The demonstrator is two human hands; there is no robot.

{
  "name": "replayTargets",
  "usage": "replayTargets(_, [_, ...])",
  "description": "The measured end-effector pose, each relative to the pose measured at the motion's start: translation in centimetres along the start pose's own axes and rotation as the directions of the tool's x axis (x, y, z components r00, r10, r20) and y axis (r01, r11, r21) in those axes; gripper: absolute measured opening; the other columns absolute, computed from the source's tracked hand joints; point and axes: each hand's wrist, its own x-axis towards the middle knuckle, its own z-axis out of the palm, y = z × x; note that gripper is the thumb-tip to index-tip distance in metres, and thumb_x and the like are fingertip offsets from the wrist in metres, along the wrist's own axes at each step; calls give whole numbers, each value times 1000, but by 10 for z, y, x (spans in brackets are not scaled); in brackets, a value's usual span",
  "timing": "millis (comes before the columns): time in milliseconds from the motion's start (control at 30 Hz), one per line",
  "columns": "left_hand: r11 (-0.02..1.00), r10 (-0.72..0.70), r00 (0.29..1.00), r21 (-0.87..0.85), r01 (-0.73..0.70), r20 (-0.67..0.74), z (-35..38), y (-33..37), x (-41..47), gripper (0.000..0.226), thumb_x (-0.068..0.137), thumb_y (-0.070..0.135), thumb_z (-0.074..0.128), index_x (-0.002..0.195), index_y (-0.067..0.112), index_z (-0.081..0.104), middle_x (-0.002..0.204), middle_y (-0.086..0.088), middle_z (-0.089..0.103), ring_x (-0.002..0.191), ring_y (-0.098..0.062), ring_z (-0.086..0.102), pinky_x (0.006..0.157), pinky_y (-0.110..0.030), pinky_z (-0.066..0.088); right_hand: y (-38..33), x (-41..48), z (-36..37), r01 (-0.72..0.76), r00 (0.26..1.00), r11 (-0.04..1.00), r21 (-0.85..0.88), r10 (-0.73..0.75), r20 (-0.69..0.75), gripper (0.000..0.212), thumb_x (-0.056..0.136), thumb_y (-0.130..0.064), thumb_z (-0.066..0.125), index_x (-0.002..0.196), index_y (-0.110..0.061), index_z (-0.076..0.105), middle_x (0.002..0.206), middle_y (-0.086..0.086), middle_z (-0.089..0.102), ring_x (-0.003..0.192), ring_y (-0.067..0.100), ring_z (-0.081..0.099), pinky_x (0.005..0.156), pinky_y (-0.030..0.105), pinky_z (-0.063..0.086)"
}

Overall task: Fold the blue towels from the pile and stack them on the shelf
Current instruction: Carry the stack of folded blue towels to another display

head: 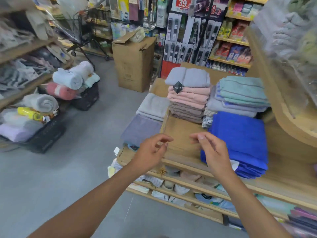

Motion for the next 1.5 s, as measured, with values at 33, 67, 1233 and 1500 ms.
replayTargets(33, [998, -60, 998, -18, 60, -36, -18, -17, -22, 24, 99, 18, 56, 108, 36, 69, 112, 23, 68, 106, -1, 64, 79, -10, 47, 2, -5, 27, -56, 998, 994, 91, 52, 48, 27, 107, -14, 50, 100, -14, 76, 98, 0, 76, 92, 13, 70, 77, 24, 56])
replayTargets(67, [991, -132, 989, -31, 130, -67, -37, -37, -47, 25, 99, 14, 57, 105, 34, 70, 109, 21, 69, 101, -1, 64, 76, -11, 47, 7, -10, 55, -105, 990, 986, 128, 92, 106, 27, 107, -13, 50, 100, -12, 76, 97, 0, 76, 89, 13, 70, 73, 24, 57])
replayTargets(1233, [393, -893, 272, -329, 859, -359, -473, -324, -190, 10, 98, 28, 65, 100, 35, 73, 104, 14, 74, 101, -4, 67, 95, -28, 51, 70, 227, 611, -401, 421, 852, -336, 497, 759, 12, 98, -18, 67, 107, -25, 70, 112, -9, 70, 104, 1, 62, 90, 29, 47])
replayTargets(1500, [373, -913, 252, -403, 836, -322, -562, -387, -30, 17, 97, 7, 63, 98, 21, 72, 98, 3, 76, 88, -14, 67, 68, -15, 48, 86, 366, 646, -454, 484, 828, -329, 539, 690, 16, 98, -14, 68, 113, -19, 68, 111, -10, 67, 101, 2, 61, 83, 23, 48])
